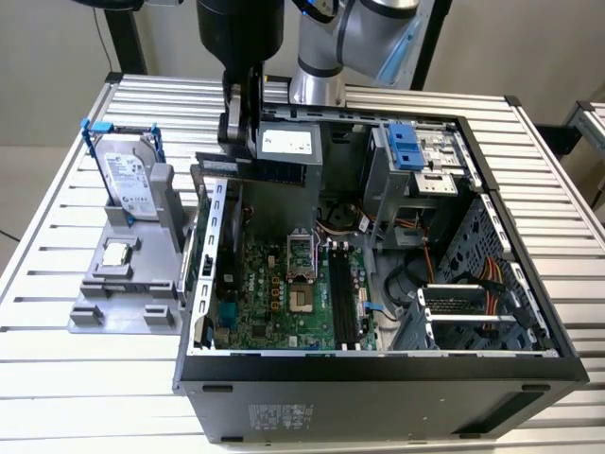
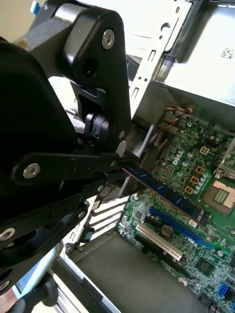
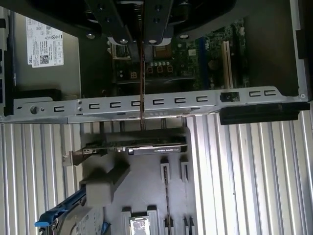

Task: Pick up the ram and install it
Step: 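Pick up the ram and move it above insertion slot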

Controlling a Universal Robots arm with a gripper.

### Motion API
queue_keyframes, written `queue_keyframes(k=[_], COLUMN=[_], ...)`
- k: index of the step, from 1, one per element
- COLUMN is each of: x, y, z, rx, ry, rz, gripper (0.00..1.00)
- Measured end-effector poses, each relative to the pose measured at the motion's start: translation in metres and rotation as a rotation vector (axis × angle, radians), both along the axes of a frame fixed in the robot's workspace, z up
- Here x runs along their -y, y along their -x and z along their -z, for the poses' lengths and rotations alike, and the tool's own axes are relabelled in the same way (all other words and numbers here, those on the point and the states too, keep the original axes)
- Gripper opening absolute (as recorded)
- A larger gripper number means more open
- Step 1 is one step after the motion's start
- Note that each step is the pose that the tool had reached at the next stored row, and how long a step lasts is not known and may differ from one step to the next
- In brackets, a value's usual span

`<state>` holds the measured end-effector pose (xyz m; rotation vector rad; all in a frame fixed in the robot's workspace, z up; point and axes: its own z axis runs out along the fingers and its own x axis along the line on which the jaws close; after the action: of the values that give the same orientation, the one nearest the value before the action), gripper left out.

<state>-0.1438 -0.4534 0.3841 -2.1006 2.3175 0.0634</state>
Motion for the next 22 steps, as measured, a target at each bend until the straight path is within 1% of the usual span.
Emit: queue_keyframes(k=[22], x=[-0.0001], y=[-0.0466], z=[0.0000], rx=[0.0000], ry=[0.0001], rz=[0.000], gripper=[0.00])
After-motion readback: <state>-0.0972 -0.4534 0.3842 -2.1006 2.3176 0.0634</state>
